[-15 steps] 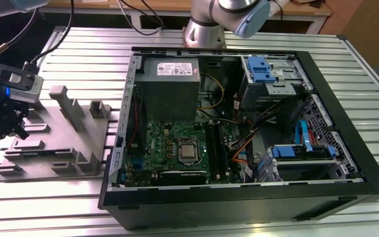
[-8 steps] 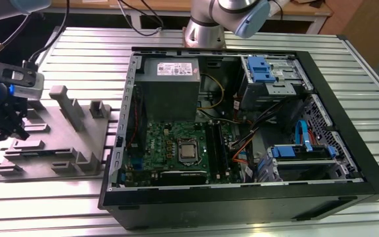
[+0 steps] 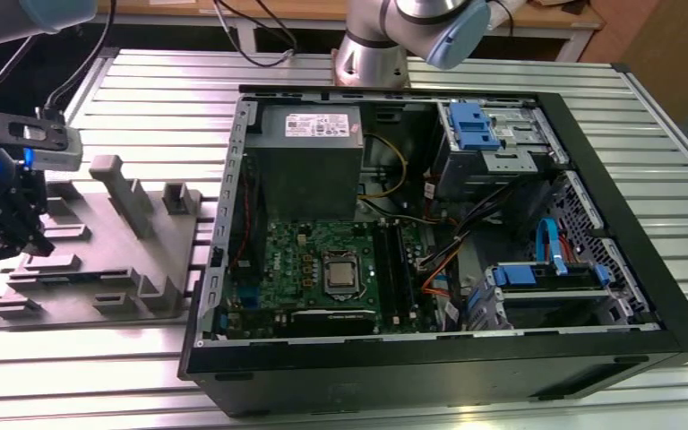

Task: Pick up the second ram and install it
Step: 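Pick up the second ram and move it above second insertion slot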

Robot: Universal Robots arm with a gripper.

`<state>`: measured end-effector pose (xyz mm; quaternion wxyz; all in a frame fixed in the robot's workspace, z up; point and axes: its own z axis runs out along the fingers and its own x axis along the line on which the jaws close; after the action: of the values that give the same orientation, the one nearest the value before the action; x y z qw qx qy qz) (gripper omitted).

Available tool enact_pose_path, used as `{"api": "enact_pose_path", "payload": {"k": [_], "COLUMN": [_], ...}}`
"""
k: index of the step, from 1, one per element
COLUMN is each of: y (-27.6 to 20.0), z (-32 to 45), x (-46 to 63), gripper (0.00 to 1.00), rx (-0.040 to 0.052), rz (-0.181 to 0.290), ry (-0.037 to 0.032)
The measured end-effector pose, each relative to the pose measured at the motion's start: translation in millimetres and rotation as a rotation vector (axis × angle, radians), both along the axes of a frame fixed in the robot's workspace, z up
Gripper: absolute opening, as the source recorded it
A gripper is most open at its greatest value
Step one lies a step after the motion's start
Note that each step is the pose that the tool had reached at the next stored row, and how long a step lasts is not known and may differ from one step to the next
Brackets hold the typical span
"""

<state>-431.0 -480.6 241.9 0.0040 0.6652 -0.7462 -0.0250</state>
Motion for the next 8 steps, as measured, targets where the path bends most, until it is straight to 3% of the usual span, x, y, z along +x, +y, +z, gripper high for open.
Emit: {"api": "enact_pose_path", "payload": {"k": [6,8], "y": [0.0,0.0], "z": [-2.0,-2.1], "x": [0.0,-0.1], "gripper": [0.07,0.07], "rx": [-0.0001,-0.0002], "rz": [0.105,0.111], "ry": [0.0002,-0.0015]}}
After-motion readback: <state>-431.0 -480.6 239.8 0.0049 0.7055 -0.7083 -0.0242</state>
